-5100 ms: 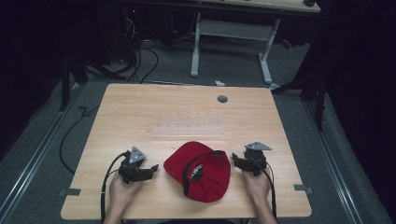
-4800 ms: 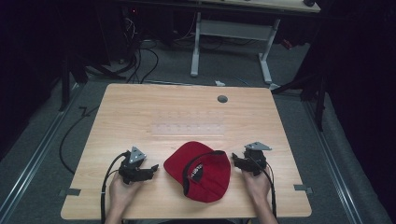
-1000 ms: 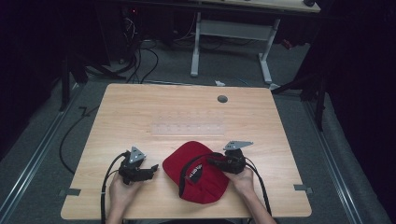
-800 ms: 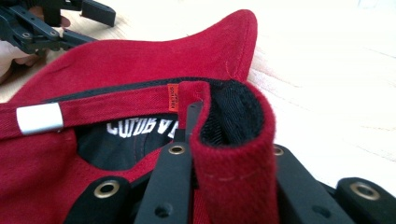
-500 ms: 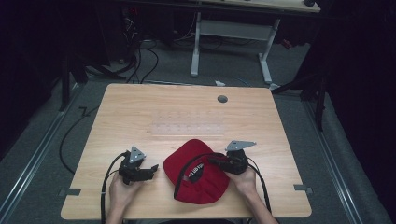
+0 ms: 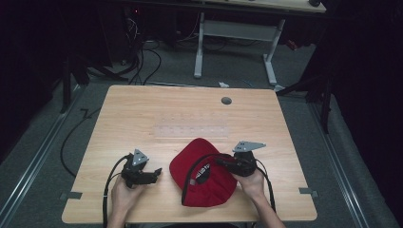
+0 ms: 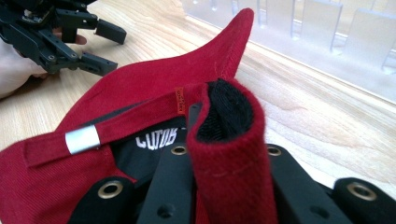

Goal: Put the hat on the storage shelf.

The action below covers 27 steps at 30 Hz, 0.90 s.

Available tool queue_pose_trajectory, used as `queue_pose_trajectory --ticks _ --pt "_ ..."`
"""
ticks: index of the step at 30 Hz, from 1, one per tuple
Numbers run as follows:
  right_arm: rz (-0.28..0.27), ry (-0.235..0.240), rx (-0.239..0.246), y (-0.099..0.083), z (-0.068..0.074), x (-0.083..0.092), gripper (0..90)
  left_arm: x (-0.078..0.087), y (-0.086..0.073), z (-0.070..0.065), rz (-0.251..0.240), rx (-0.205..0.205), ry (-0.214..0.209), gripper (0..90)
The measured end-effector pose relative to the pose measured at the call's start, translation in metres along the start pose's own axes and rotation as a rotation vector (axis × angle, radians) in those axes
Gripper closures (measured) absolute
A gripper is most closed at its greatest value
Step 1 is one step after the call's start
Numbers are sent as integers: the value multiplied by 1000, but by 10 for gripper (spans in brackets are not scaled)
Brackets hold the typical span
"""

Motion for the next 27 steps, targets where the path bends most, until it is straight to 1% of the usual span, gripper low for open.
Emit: queue_pose_trajectory --ticks 5,8,12,14,19,22,25,27 --pt "-7 -6 -13 3 -2 4 830 0 0 0 0 -1 -1 212" --pt "-7 -10 0 8 0 7 830 0 0 0 -1 -1 -4 220" --pt "-11 -19 15 15 3 8 830 1 0 0 -6 -21 -3 220" --pt "-10 -22 13 17 3 8 830 3 -1 -2 -1 -32 -11 216" --pt "-24 -24 10 23 5 11 830 10 3 -13 -36 -43 -58 214" --pt "-37 -26 8 28 6 15 830 15 6 -22 -54 -62 -87 211" --pt "-51 -28 2 32 7 18 830 17 7 -33 -56 -76 -121 208" --pt "-59 -29 1 35 7 20 830 18 7 -37 -46 -91 -133 202"
Point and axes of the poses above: each handheld gripper's, and its own axes: x roughly backward along the jaws, y roughly out of its top, z roughly to its left, the point moved 2 cm from there along -x, roughly forward along the jaws, and after that the axes turned 12 degrees about -z, right-handed, at the moved point
